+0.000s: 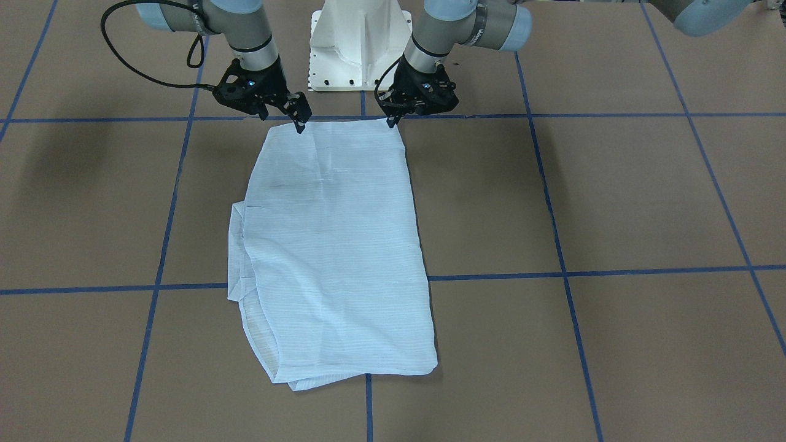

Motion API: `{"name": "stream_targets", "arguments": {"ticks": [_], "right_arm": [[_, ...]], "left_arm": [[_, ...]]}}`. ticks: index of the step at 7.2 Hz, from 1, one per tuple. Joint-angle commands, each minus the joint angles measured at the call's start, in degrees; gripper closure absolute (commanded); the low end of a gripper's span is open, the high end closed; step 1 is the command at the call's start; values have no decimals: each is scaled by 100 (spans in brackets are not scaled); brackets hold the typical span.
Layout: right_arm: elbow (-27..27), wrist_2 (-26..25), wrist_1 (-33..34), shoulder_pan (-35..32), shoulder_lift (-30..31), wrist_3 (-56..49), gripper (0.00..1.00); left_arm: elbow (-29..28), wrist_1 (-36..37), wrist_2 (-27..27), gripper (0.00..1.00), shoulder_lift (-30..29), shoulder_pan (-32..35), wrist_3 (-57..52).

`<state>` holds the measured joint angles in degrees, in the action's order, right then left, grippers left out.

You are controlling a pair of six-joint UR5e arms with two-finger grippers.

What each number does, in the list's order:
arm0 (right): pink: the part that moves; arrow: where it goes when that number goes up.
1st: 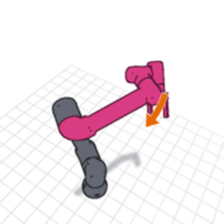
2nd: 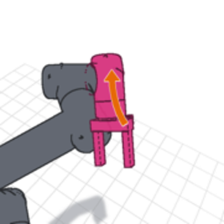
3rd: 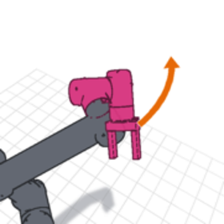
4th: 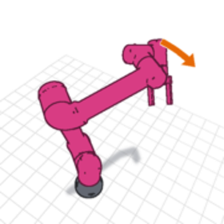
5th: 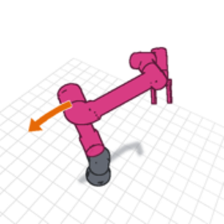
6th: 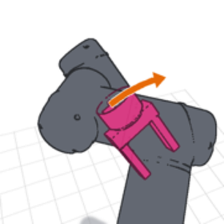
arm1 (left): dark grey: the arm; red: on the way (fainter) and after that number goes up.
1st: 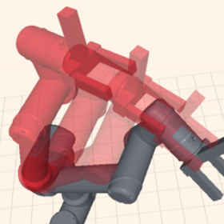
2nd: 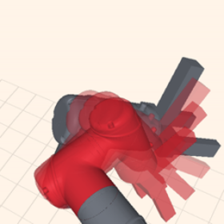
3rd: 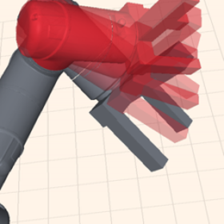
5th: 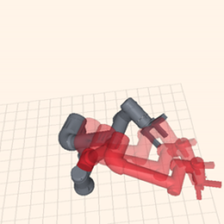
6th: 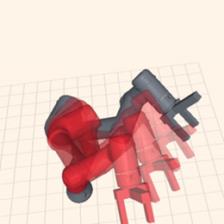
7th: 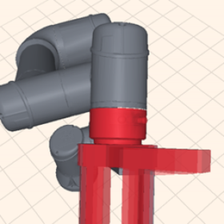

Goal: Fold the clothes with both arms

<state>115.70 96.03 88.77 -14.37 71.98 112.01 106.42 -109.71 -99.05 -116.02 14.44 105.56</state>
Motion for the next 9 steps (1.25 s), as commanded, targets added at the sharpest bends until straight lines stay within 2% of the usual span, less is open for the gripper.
{"name": "stream_targets", "arguments": {"ticks": [1,5,9], "right_arm": [[-171,-76,554,110,-430,470,0],[-539,-76,536,163,-475,594,0],[-549,-85,553,268,-440,612,0]], "left_arm": [[-25,-7,0,100,9,6,0],[-25,-7,0,100,0,-3,-9],[-25,-7,9,100,9,-3,0]]}}
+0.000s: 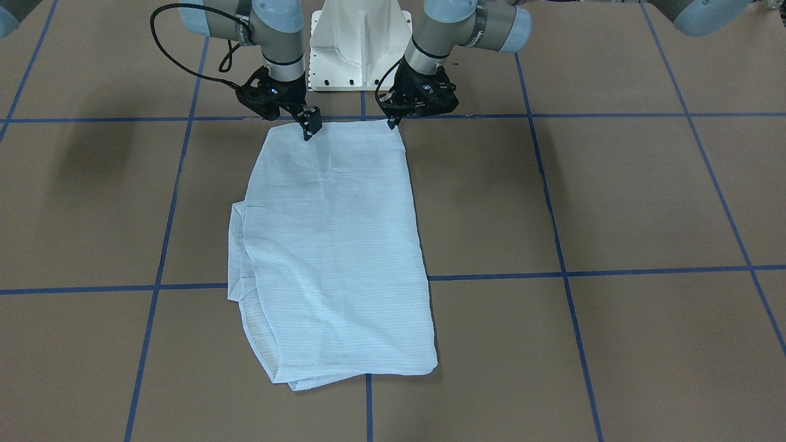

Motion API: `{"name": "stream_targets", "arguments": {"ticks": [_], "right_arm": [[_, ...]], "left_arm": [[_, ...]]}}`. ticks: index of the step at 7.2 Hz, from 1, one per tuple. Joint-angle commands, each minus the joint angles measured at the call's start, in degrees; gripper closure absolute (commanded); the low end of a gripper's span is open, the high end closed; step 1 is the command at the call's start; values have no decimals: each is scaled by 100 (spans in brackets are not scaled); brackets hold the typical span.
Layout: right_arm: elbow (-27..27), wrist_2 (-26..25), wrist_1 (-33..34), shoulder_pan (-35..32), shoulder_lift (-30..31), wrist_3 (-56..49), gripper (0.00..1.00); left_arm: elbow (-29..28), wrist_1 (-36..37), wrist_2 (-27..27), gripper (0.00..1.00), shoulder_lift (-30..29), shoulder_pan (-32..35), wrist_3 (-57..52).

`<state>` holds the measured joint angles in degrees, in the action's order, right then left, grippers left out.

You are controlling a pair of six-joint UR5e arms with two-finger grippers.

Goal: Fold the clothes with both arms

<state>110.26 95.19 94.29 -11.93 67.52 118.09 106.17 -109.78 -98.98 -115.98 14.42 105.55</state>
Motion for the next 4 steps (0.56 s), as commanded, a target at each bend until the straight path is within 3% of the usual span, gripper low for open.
{"name": "stream_targets", "arguments": {"ticks": [1,4], "right_arm": [[-4,0,2,59,24,3,0],[-13,0,10,104,42,3,1]], "left_arm": [[0,0,1,100,-4,0,1],[0,-9,1,100,5,0,1]]}}
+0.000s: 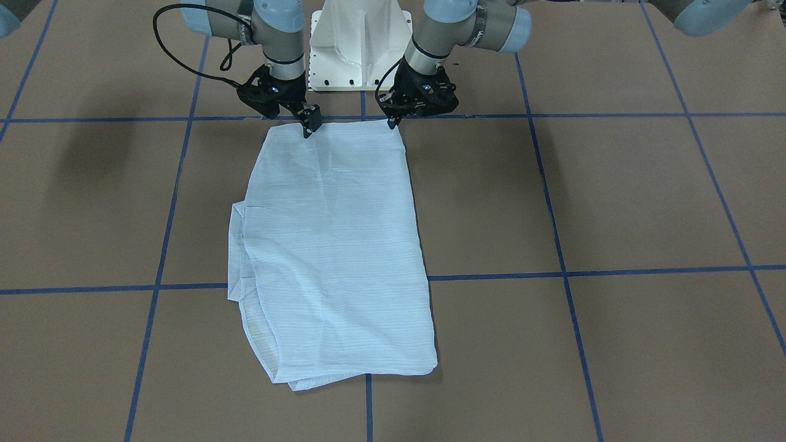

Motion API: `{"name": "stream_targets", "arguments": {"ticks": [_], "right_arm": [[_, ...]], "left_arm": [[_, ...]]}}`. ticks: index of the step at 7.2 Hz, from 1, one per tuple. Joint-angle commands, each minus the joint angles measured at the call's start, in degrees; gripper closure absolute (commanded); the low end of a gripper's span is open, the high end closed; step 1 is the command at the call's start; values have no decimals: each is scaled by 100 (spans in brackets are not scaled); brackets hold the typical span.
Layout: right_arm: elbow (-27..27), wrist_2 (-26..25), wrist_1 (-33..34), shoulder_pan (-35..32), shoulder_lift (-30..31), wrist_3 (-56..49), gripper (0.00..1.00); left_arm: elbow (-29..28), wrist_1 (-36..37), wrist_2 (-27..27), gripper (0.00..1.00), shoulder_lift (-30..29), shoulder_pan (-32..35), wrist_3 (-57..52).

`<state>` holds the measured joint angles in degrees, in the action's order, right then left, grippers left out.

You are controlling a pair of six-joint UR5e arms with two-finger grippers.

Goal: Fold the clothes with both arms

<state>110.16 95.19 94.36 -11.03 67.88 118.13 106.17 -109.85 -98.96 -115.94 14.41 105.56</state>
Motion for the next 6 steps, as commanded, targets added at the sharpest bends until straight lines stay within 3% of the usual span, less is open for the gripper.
{"name": "stream_targets", "arguments": {"ticks": [1,2,3,6], "right_arm": [[-3,0,3,13,5,0,16],[-12,0,-5,13,5,-9,38],[-12,0,-14,4,5,-9,54],[-3,9,-14,4,-21,-26,89]], "left_arm": [[0,-1,0,100,1,0,0],[0,-1,0,100,-8,-9,0],[0,-1,0,100,1,0,9],[0,-1,9,100,1,0,9]]}}
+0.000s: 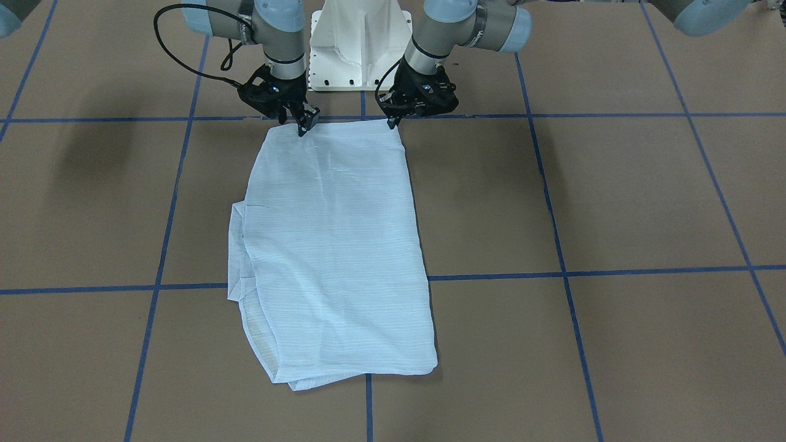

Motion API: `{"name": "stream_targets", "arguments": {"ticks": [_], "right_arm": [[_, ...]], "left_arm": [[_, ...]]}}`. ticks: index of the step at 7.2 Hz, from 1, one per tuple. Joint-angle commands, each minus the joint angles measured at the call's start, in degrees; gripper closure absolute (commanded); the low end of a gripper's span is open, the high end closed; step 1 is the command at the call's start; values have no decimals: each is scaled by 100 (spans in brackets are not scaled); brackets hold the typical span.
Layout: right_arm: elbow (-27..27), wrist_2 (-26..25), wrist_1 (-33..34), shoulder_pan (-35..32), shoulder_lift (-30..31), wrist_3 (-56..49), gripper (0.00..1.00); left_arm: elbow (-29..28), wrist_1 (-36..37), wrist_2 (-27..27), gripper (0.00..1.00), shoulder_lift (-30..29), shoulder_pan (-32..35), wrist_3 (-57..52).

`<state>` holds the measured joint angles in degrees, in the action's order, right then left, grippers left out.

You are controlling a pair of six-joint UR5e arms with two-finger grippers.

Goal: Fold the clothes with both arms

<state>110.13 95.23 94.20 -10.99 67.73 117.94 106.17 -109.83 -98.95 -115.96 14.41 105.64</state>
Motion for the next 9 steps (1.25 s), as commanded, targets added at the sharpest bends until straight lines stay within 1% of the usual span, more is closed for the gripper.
{"name": "stream_targets", "arguments": {"ticks": [1,2,8,9], "right_arm": [[0,-5,2,9,-6,-17,96],[0,-5,2,-17,-23,-25,100],[61,13,-6,-175,-164,-17,100],[166,13,-6,-192,-173,9,100]], "left_arm": [[-9,6,7,100,4,0,0],[-35,-3,7,100,-5,0,0],[-53,-3,7,100,-5,0,-8],[-1,-3,7,100,-5,18,-8]]}}
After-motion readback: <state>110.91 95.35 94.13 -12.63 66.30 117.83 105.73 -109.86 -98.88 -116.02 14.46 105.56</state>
